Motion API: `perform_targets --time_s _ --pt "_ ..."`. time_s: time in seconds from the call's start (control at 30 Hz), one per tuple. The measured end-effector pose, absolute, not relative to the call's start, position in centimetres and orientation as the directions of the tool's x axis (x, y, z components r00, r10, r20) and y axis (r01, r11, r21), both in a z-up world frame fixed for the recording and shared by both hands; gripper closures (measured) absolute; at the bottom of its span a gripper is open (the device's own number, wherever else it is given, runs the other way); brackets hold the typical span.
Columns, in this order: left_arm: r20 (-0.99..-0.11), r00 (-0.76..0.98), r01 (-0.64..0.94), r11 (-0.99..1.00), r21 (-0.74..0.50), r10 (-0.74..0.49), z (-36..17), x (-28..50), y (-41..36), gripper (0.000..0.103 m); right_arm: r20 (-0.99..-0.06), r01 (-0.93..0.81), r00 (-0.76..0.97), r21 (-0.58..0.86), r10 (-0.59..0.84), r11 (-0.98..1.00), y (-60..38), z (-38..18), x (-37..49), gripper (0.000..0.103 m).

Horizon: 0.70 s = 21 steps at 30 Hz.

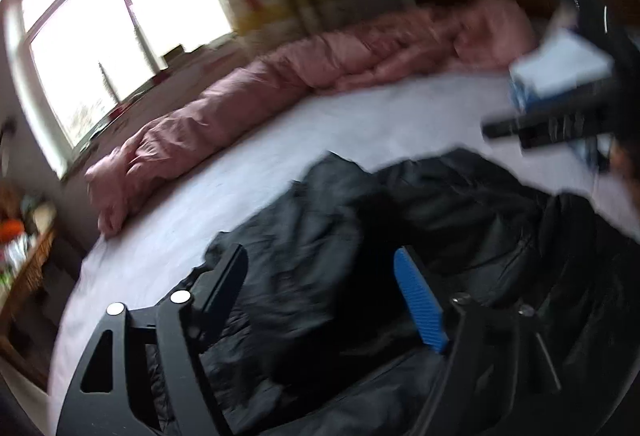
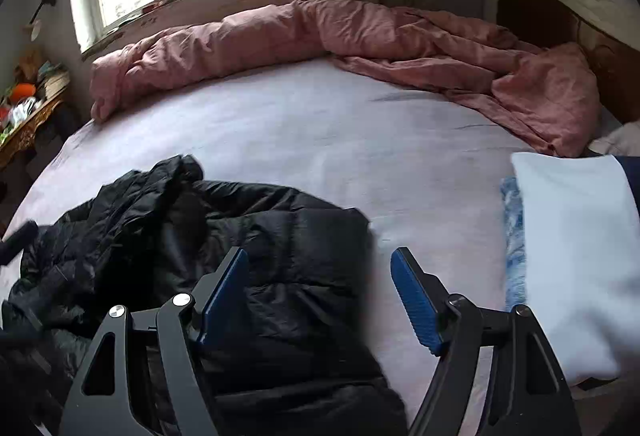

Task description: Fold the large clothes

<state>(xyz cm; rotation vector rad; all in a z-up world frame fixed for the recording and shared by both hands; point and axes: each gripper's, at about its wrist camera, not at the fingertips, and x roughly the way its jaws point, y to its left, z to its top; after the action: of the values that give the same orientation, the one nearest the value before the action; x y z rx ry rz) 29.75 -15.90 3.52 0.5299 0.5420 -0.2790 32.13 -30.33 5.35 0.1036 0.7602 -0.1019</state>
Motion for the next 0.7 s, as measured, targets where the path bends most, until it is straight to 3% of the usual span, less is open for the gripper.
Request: perform_targets --time_s 0.17,0.23,0.27,0.3,0.33,0.47,0.7 --pt "-0.607 0.795 0.312 0.856 0.413 0.003 1.4 34.1 -17.7 0.027 -0.687 0.16 0.723 0.069 -0.07 0.985 -31.8 5.7 32.0 0.027" --pt "-0.604 0.796 0.259 0.875 0.409 0.047 1.2 35.3 -17.0 0.043 -0.687 0.158 0.723 0.069 -0.068 0.985 -31.9 5.7 32.0 0.027" --pt "-0.598 0.799 0.234 0.887 0.398 0.057 1.4 35.6 -16.1 0.069 -0.687 0.156 0.723 0.065 -0.069 0.986 -31.9 5.7 32.0 0.027" --pt "-0.598 0.8 0.227 0.897 0.378 0.05 1.7 35.6 -15.2 0.088 -0.687 0.152 0.723 0.057 -0.072 0.987 -31.8 5.6 32.1 0.027" --pt "-0.593 0.804 0.217 0.91 0.352 0.038 2.1 35.6 -14.0 0.092 -0.689 0.147 0.722 0.051 -0.072 0.988 -31.6 5.6 32.1 0.027" --pt "-0.529 0.847 0.102 0.958 0.267 0.057 4.9 33.5 -8.1 0.095 -0.693 0.13 0.717 0.022 -0.079 0.991 -30.8 5.2 32.5 0.027" --pt "-0.545 0.832 -0.055 0.993 0.104 0.103 6.1 31.9 2.8 0.093 -0.704 0.069 0.71 0.094 0.018 0.993 -29.5 3.9 33.0 0.027"
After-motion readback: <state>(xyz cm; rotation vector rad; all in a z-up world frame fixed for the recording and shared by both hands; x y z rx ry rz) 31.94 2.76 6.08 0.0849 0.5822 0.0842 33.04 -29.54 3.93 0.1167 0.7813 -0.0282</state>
